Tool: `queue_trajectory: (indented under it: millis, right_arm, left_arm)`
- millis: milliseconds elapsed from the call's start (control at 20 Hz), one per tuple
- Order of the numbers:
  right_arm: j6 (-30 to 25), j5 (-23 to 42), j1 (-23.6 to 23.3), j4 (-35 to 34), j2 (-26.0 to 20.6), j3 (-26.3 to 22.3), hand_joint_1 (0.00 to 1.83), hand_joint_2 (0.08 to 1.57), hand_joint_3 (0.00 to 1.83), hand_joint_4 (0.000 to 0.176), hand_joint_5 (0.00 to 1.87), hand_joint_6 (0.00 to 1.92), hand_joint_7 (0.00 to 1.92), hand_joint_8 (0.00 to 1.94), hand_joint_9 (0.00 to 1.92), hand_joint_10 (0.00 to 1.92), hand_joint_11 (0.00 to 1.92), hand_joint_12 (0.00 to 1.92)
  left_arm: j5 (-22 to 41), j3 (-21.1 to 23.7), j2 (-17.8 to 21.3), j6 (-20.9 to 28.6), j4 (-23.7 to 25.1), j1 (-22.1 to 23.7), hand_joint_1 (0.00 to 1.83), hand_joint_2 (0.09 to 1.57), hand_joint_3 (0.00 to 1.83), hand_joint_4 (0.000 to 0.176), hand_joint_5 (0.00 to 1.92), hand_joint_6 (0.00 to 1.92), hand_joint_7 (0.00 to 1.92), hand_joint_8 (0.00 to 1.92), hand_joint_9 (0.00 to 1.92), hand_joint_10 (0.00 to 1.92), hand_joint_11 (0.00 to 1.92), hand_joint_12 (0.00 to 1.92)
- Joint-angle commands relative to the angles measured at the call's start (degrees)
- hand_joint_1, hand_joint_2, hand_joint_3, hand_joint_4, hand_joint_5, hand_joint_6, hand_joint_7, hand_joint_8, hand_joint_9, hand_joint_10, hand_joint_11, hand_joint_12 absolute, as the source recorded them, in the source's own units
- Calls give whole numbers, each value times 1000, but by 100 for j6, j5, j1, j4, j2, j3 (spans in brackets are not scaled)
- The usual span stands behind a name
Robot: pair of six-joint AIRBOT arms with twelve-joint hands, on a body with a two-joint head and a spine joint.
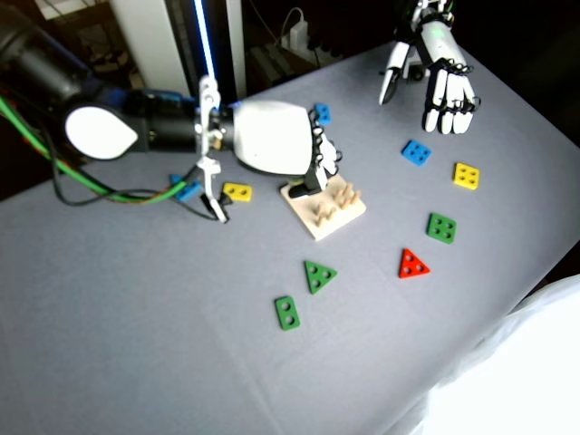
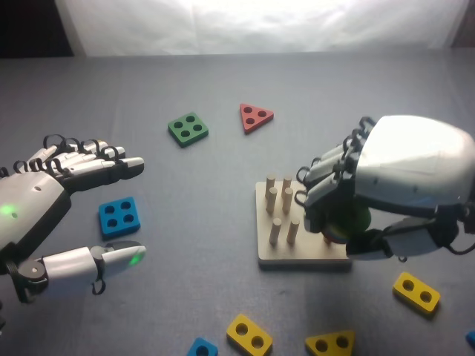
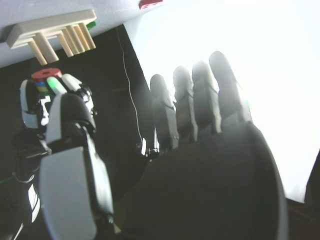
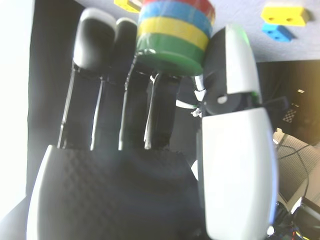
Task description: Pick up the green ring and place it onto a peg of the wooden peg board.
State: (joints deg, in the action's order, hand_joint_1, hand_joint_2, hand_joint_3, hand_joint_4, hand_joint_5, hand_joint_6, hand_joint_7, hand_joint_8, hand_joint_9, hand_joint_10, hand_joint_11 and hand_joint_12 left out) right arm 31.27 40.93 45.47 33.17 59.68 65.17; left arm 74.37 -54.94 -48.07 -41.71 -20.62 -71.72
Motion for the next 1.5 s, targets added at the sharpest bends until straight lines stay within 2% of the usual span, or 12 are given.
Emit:
queue_trajectory:
  millis: [0, 350, 500, 550, 800, 950, 1050, 1200, 1250, 1300, 1400, 1450]
  right_arm:
    - [-26, 512, -80, -145, 34, 15, 1218, 1236, 1, 0, 884, 958, 659, 1683, 857, 1523, 899, 1653]
    - [-78, 338, -93, -2, 165, 96, 1337, 1253, 1, 0, 811, 1082, 523, 1611, 719, 1605, 838, 1617]
    - [-84, 247, -107, -2, 259, 173, 1339, 1247, 0, 0, 867, 1005, 537, 1624, 713, 1653, 844, 1746]
    - [-85, 226, -109, -2, 288, 192, 1234, 1247, 0, 0, 880, 1071, 586, 1668, 785, 1690, 911, 1793]
    - [-85, 185, -112, 5, 360, 234, 1206, 1255, 1, 0, 874, 1066, 584, 1715, 817, 1664, 923, 1782]
    - [-104, 170, -112, 29, 365, 233, 1346, 1233, 0, 0, 876, 967, 569, 1602, 766, 1606, 905, 1713]
    - [-104, 167, -112, 41, 365, 232, 1224, 1230, 0, 0, 916, 935, 630, 1672, 835, 1587, 896, 1732]
    - [-112, 173, -112, 43, 363, 213, 1213, 1236, 1, 0, 873, 966, 646, 1672, 820, 1565, 872, 1716]
    - [-123, 180, -112, 59, 361, 196, 1089, 1067, 0, 28, 557, 132, 302, 392, 237, 820, 177, 1327]
    - [-123, 197, -112, 82, 356, 164, 1086, 1056, 0, 35, 574, 27, 352, 191, 246, 697, 140, 1291]
    - [-124, 231, -112, 87, 348, 129, 1083, 1055, 0, 37, 578, 5, 389, 90, 262, 641, 135, 1285]
    - [-124, 270, -111, 72, 345, 106, 1028, 990, 0, 72, 455, 8, 396, 9, 358, 267, 53, 1226]
  left_arm:
    - [726, 6, -31, 47, 111, 39, 799, 1033, 1, 54, 516, 0, 361, 1, 246, 3, 0, 611]
    - [725, 3, -29, 48, 111, 39, 792, 1036, 1, 56, 514, 0, 358, 1, 245, 2, 0, 639]
    - [724, 1, -32, 48, 111, 39, 809, 1031, 0, 40, 523, 1, 373, 2, 258, 3, 0, 689]
    - [723, -1, -32, 48, 111, 39, 807, 1030, 0, 54, 520, 0, 372, 1, 255, 1, 0, 664]
    - [723, -8, -31, 53, 112, 39, 812, 1036, 1, 47, 522, 0, 370, 0, 261, 2, 0, 692]
    - [723, -8, -31, 54, 112, 39, 798, 1031, 0, 56, 523, 1, 375, 2, 263, 2, 0, 691]
    - [725, -8, -31, 55, 112, 39, 789, 1034, 0, 35, 530, 2, 381, 2, 272, 3, 0, 721]
    - [732, -7, -32, 62, 112, 38, 796, 1028, 0, 30, 540, 5, 385, 3, 276, 4, 0, 724]
    - [739, -6, -32, 66, 112, 38, 804, 1024, 0, 38, 540, 1, 389, 1, 269, 0, 0, 685]
    - [744, -4, -32, 68, 111, 38, 804, 1025, 0, 38, 540, 1, 389, 1, 268, 0, 0, 681]
    - [760, 0, -32, 75, 110, 38, 804, 1025, 0, 38, 540, 1, 389, 1, 268, 0, 0, 680]
    - [775, 7, -31, 78, 110, 37, 790, 1030, 2, 48, 522, 0, 376, 0, 259, 0, 0, 682]
